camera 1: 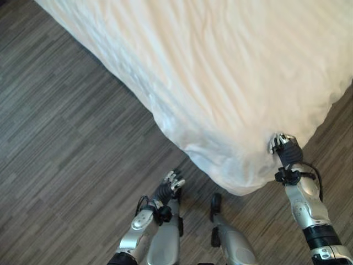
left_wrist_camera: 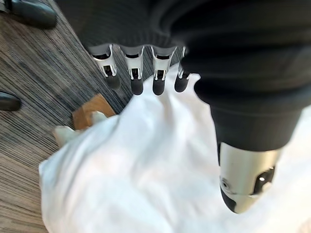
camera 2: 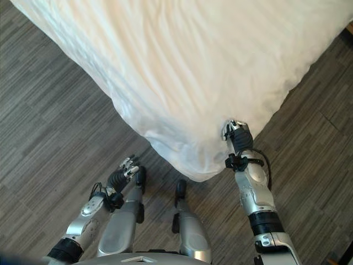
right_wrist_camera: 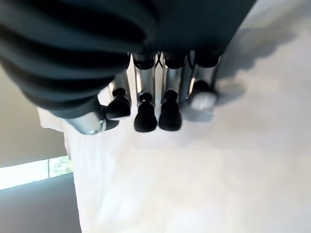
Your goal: Making the bed.
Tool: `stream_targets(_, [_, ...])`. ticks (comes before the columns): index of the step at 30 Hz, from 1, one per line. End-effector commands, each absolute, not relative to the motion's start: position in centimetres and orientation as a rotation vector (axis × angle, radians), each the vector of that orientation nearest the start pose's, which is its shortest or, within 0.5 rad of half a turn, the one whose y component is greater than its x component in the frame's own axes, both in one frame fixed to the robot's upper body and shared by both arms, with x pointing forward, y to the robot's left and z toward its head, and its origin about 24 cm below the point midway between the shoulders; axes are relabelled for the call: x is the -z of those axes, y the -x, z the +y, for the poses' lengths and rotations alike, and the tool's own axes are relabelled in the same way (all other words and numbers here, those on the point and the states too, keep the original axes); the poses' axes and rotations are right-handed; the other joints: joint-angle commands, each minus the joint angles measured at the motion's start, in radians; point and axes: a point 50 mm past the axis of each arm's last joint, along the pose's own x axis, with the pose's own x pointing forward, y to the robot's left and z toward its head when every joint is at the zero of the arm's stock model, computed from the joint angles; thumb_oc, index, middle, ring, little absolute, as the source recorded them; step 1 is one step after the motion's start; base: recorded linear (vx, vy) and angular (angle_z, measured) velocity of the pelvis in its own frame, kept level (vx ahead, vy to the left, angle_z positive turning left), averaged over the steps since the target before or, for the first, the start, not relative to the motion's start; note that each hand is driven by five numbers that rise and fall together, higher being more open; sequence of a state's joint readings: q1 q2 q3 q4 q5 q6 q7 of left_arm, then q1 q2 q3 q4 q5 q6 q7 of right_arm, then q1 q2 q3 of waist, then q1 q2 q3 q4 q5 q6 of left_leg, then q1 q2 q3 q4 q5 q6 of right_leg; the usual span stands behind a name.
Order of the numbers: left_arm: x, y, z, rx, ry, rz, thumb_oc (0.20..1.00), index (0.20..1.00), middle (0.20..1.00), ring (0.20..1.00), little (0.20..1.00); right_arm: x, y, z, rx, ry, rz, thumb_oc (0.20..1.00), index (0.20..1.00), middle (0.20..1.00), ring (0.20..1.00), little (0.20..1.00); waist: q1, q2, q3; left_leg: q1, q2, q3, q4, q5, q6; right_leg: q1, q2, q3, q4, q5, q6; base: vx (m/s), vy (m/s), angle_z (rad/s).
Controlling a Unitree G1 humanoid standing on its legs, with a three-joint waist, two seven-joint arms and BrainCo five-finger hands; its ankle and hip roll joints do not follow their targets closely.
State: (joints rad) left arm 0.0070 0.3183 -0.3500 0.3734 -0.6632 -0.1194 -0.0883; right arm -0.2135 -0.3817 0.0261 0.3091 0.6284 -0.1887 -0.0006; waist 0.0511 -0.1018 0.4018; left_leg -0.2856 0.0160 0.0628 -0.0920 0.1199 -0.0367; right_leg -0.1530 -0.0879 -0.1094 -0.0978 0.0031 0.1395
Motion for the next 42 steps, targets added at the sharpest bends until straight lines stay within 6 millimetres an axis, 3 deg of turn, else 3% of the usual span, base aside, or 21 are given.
stream_targets(1, [3.6,-22.8,15.7,0.205,0.325,0.326,1.000,1.000,1.000,1.000,1.000,-5.5,-29.6,-23.3,0.099,-0.238,-0.072,0.200,0.200,0.200,0.200,0.200,0.040,-0.002,-0.006,-0.006,0.020,-0.054,0.005,-0.009,-0.024,-0.104,-0.089,-0.058,0.011,0.153,0.060,0.00,-0.001,0.06])
stream_targets(3, [3.7,-22.8,15.7,0.184,0.334,0.327,1.000,1.000,1.000,1.000,1.000,-1.6,-28.5,-23.7,0.154,-0.246,0.086,0.200,0.200,0.200,0.200,0.200,0.041,0.002,-0.001,-0.009,0.023,-0.054,0.005,-0.007,-0.024,-0.106,-0.089,-0.060,0.011,0.152,0.059,0.03,0.006,0.11])
stream_targets(4, [4.0,-22.7,15.7,0.174,0.329,0.337,1.000,1.000,1.000,1.000,1.000,2.5,-26.4,-24.0,0.207,-0.258,0.255,0.200,0.200,0.200,0.200,0.200,0.036,0.002,0.004,-0.010,0.023,-0.055,0.005,-0.007,-0.023,-0.107,-0.087,-0.060,0.011,0.152,0.058,0.01,0.004,0.10])
stream_targets(5, [3.7,-23.0,15.3,0.196,0.318,0.327,1.000,1.000,1.000,1.000,1.000,9.7,-20.6,-26.3,0.404,-0.267,0.632,0.200,0.200,0.200,0.200,0.200,0.032,0.012,0.015,-0.013,0.022,-0.054,0.005,-0.007,-0.024,-0.110,-0.088,-0.063,0.011,0.154,0.059,0.00,0.006,0.08])
stream_targets(8, [3.1,-23.3,15.4,0.217,0.316,0.303,1.000,1.000,1.000,1.000,1.000,11.5,-16.8,-29.0,0.555,-0.288,0.775,0.200,0.200,0.200,0.200,0.200,0.026,0.021,0.016,-0.010,0.022,-0.054,0.005,-0.012,-0.025,-0.107,-0.090,-0.063,0.011,0.150,0.062,0.00,0.006,0.04])
stream_targets(12, [3.0,-23.7,16.0,0.190,0.323,0.292,1.000,1.000,1.000,1.000,1.000,10.2,-16.4,-31.5,0.721,-0.416,0.644,0.200,0.200,0.200,0.200,0.200,0.006,0.015,-0.001,-0.001,0.021,-0.050,0.005,-0.015,-0.024,-0.104,-0.088,-0.052,0.011,0.149,0.063,0.01,0.011,-0.02])
stream_targets(15, [3.3,-23.6,16.8,0.144,0.322,0.301,1.000,1.000,1.000,1.000,1.000,7.6,-17.3,-33.8,0.852,-0.492,0.411,0.200,0.200,0.200,0.200,0.200,-0.020,0.008,-0.034,0.030,0.024,-0.041,0.005,-0.032,-0.024,-0.080,-0.083,-0.042,0.011,0.136,0.063,0.04,0.012,-0.09])
stream_targets(16, [3.2,-23.6,16.8,0.144,0.321,0.301,1.000,1.000,1.000,1.000,1.000,7.6,-17.3,-33.7,0.853,-0.492,0.411,0.200,0.200,0.200,0.200,0.200,-0.019,0.007,-0.034,0.028,0.023,-0.040,0.005,-0.027,-0.023,-0.083,-0.084,-0.041,0.011,0.140,0.063,0.08,-0.002,-0.09])
stream_targets(17, [3.4,-23.5,17.2,0.118,0.320,0.304,1.000,1.000,1.000,1.000,1.000,5.7,-17.5,-34.9,0.908,-0.492,0.279,0.206,0.206,0.206,0.206,0.206,-0.034,0.004,-0.067,0.052,0.022,-0.037,0.005,-0.038,-0.020,-0.059,-0.082,-0.038,0.011,0.129,0.061,0.07,0.000,-0.06])
stream_targets(18, [3.5,-23.4,17.4,0.106,0.319,0.310,1.000,1.000,1.000,1.000,1.000,4.6,-17.9,-35.2,0.900,-0.476,0.213,0.445,0.445,0.445,0.445,0.445,-0.040,0.004,-0.086,0.068,0.022,-0.035,0.005,-0.042,-0.018,-0.043,-0.083,-0.035,0.011,0.124,0.059,0.13,-0.003,-0.01])
stream_targets(19, [3.6,-23.2,17.6,0.095,0.319,0.311,1.000,1.000,1.000,1.000,1.000,3.9,-18.0,-35.2,0.879,-0.440,0.189,1.000,1.000,1.000,1.000,1.000,-0.042,0.003,-0.103,0.085,0.022,-0.035,0.005,-0.047,-0.017,-0.023,-0.084,-0.035,0.011,0.117,0.058,0.10,-0.001,0.02])
stream_targets(21, [3.8,-22.9,18.3,0.062,0.324,0.314,1.000,1.000,1.000,1.000,1.000,1.5,-18.9,-34.3,0.769,-0.335,0.099,1.000,1.000,1.000,1.000,1.000,-0.051,0.003,-0.138,0.127,0.024,-0.029,0.005,-0.058,-0.015,0.020,-0.085,-0.035,0.011,0.102,0.055,0.11,0.009,0.05])
stream_targets(23, [4.1,-22.5,18.6,0.047,0.331,0.325,1.000,1.000,1.000,1.000,1.000,1.1,-18.9,-33.7,0.731,-0.293,0.092,1.000,1.000,1.000,1.000,1.000,-0.053,0.003,-0.155,0.154,0.024,-0.028,0.005,-0.067,-0.014,0.048,-0.086,-0.035,0.012,0.093,0.054,0.11,0.014,0.01])
stream_targets(24, [4.3,-22.1,18.9,0.024,0.347,0.329,1.000,1.000,1.000,1.000,1.000,-0.7,-20.2,-31.8,0.589,-0.207,0.029,1.000,1.000,1.000,1.000,1.000,-0.053,0.007,-0.190,0.195,0.024,-0.026,0.005,-0.075,-0.010,0.086,-0.088,-0.035,0.022,0.079,0.051,0.12,0.023,-0.01])
stream_targets(30, [4.7,-21.2,19.2,-0.021,0.400,0.326,1.000,1.000,1.000,1.000,1.000,-2.7,-22.7,-25.4,0.200,-0.036,-0.001,1.000,1.000,1.000,1.000,1.000,-0.034,0.022,-0.270,0.287,0.014,-0.019,0.005,-0.102,0.003,0.180,-0.102,-0.046,0.028,0.054,0.053,0.08,0.031,-0.03])
stream_targets(34, [4.7,-20.9,19.2,-0.037,0.394,0.318,1.000,1.000,1.000,1.000,1.000,-2.8,-23.4,-21.5,0.059,-0.158,-0.033,1.000,1.000,1.000,1.000,1.000,-0.025,0.036,-0.305,0.310,0.005,0.001,0.005,-0.113,0.013,0.190,-0.116,-0.045,0.025,0.063,0.060,0.00,0.068,-0.03])
stream_targets(36, [4.4,-20.8,19.4,-0.049,0.393,0.295,1.000,1.000,1.000,1.000,1.000,-2.5,-23.0,-20.7,0.030,-0.173,-0.023,1.000,1.000,1.000,1.000,1.000,-0.023,0.042,-0.319,0.315,-0.003,0.009,0.005,-0.117,0.016,0.189,-0.124,-0.045,0.025,0.071,0.065,-0.01,0.070,-0.04])
stream_targets(42, [3.8,-21.2,19.7,-0.057,0.373,0.259,1.000,1.000,1.000,1.000,1.000,-1.2,-21.9,-20.8,0.045,-0.151,0.038,1.000,1.000,1.000,1.000,1.000,-0.031,0.042,-0.327,0.327,-0.014,-0.008,0.005,-0.121,0.020,0.197,-0.134,-0.042,0.064,0.060,0.067,0.00,0.017,0.00])
